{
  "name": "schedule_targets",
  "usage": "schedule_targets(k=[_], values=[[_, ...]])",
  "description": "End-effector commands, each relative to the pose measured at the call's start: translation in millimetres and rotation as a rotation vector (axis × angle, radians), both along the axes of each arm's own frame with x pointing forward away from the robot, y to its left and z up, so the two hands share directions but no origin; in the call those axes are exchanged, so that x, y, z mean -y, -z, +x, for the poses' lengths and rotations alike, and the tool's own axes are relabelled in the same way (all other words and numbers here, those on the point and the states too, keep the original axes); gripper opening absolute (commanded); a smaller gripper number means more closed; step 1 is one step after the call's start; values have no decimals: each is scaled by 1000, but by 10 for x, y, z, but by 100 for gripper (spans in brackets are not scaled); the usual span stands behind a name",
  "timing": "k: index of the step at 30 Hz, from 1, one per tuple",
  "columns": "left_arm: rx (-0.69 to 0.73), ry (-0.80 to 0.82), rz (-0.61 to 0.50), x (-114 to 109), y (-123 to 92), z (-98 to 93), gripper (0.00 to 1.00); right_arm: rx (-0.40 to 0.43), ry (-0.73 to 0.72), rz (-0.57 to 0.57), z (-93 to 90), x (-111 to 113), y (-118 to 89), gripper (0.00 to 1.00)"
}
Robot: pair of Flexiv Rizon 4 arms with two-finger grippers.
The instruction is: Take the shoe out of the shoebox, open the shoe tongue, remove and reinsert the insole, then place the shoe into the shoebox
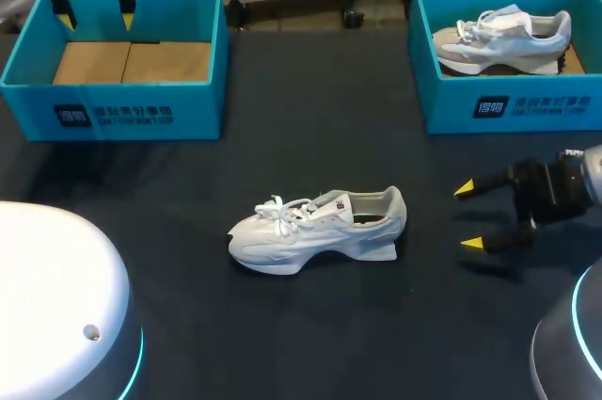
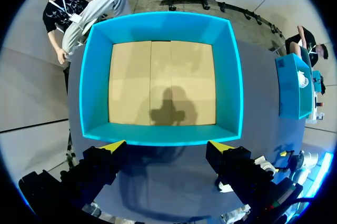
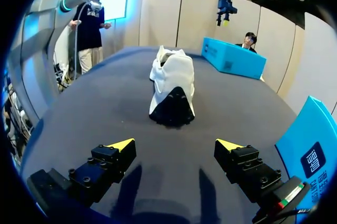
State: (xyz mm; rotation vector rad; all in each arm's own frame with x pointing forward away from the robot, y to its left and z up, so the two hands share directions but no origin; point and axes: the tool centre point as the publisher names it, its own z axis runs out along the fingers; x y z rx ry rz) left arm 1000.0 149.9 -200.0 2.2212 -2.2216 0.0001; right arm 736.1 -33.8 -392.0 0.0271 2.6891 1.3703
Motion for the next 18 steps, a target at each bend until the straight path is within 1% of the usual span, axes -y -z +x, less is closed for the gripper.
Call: schedule_targets(k=[1,8,9,12,13,15,18], values=[[0,0,0,0,0,0,100,0,13,-9,-1,-60,-24,100],[0,0,0,0,0,0,100,-4,47,-26,30,-317,-45,100],[0,0,0,0,0,0,100,-13,38,-33,44,-404,-37,100],[0,0,0,0,0,0,100,-22,32,-31,64,-505,-26,100],[0,0,0,0,0,0,100,-28,32,-32,69,-596,-25,100],[0,0,0,0,0,0,100,-28,32,-32,70,-622,-25,100],[0,0,0,0,0,0,100,-37,47,-34,57,-724,-22,100]])
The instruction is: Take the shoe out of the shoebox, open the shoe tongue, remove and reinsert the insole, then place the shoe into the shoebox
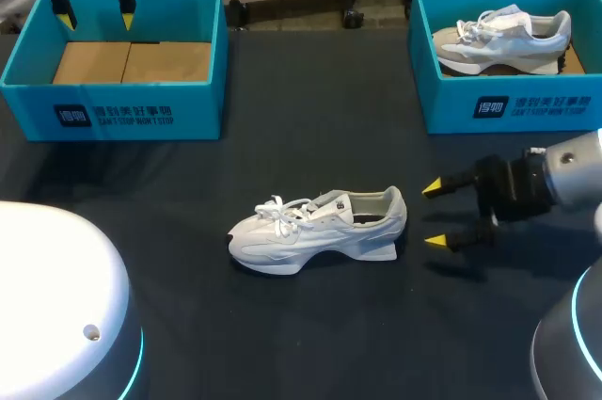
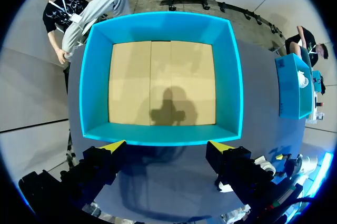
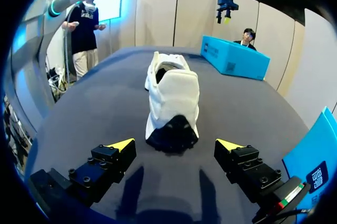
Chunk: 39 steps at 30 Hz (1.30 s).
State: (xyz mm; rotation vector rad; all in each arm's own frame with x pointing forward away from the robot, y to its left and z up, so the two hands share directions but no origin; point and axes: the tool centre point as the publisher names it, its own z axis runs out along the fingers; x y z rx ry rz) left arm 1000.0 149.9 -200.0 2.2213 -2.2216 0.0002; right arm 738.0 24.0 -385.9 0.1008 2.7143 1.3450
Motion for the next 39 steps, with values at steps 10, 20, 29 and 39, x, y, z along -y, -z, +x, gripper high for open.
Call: schedule_targets(k=[10,20,29,39], values=[[0,0,0,0,0,0,100,-4,60,-28,32,-361,38,100],[0,0,0,0,0,0,100,-12,39,-15,35,-499,124,100],[0,0,0,0,0,0,100,-33,21,-4,77,-541,244,100],[0,0,0,0,0,0,100,-50,-10,3,132,-636,288,100]])
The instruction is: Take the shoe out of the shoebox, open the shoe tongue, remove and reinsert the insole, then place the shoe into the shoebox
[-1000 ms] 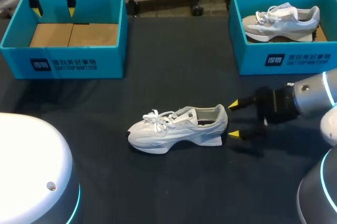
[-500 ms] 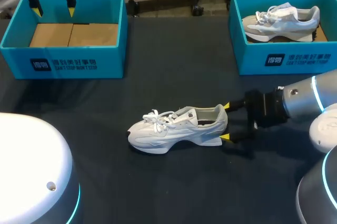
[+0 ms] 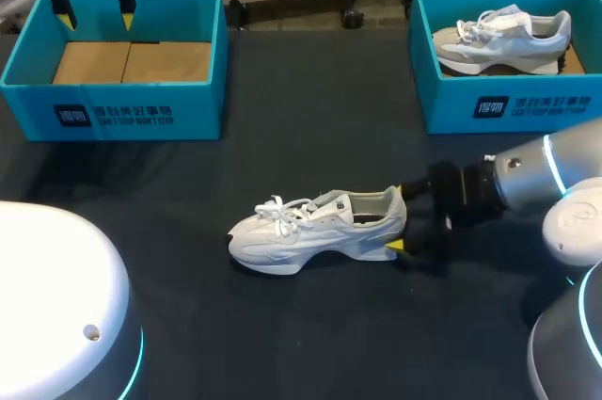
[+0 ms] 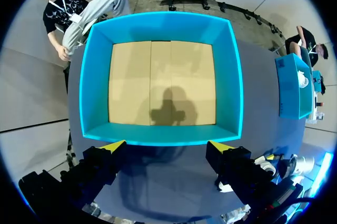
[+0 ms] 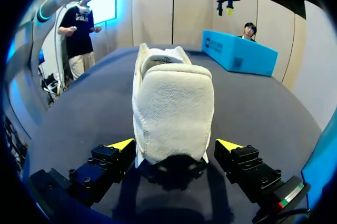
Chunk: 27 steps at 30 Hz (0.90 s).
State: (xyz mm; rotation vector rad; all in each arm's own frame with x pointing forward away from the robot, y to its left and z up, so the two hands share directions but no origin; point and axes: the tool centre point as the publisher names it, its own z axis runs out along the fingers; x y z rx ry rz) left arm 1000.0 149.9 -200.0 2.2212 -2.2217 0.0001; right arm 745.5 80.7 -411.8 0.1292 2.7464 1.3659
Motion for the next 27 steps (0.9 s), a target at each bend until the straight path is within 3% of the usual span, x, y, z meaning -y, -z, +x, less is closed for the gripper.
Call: schedule_targets(k=[1,22,23,24,25,27], values=[[0,0,0,-1,0,0,100,-8,-10,-2,59,-77,31,100],[0,0,0,-1,0,0,100,-22,-33,44,39,-312,180,100],[0,0,0,-1,0,0,100,-22,-32,42,32,-313,188,79],[0,0,0,-1,0,0,100,-21,-29,42,28,-313,193,49],[0,0,0,-1,0,0,100,-21,-28,43,25,-313,196,41],[0,0,0,-1,0,0,100,-22,-27,43,19,-317,203,0]])
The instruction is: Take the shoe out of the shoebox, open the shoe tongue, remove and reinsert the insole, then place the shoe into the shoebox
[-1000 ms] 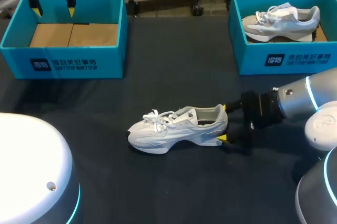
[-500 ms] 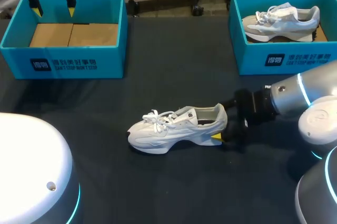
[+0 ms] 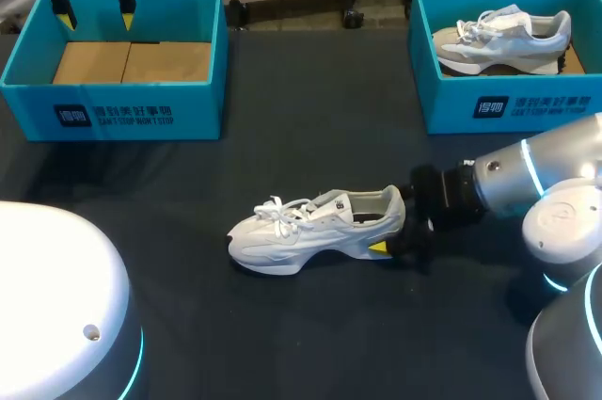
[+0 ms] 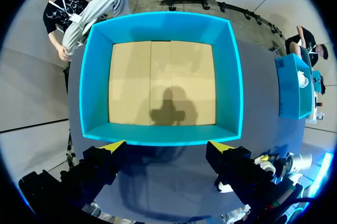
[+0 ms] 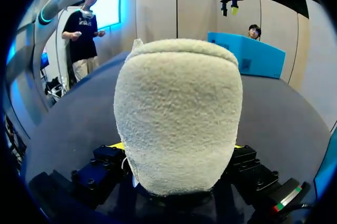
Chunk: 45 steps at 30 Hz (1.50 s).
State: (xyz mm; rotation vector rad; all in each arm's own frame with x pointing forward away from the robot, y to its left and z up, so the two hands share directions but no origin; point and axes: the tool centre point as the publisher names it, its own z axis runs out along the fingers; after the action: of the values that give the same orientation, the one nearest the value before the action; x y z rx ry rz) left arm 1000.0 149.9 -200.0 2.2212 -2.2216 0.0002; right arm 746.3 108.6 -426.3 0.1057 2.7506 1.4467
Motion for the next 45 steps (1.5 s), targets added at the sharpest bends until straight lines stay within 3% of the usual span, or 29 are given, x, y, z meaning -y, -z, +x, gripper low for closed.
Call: schedule_targets(k=[1,24,31,43,45], values=[[0,0,0,0,0,0,100,4,5,-4,10,-38,59,0],[0,0,0,0,0,0,100,4,4,-7,10,-37,58,0],[16,-24,1,322,-110,-291,100,4,4,-7,10,-37,58,0],[2,-49,-3,819,-67,-731,100,4,4,-7,10,-37,58,0],[4,-49,-1,974,-74,-885,100,4,4,-7,10,-37,58,0]])
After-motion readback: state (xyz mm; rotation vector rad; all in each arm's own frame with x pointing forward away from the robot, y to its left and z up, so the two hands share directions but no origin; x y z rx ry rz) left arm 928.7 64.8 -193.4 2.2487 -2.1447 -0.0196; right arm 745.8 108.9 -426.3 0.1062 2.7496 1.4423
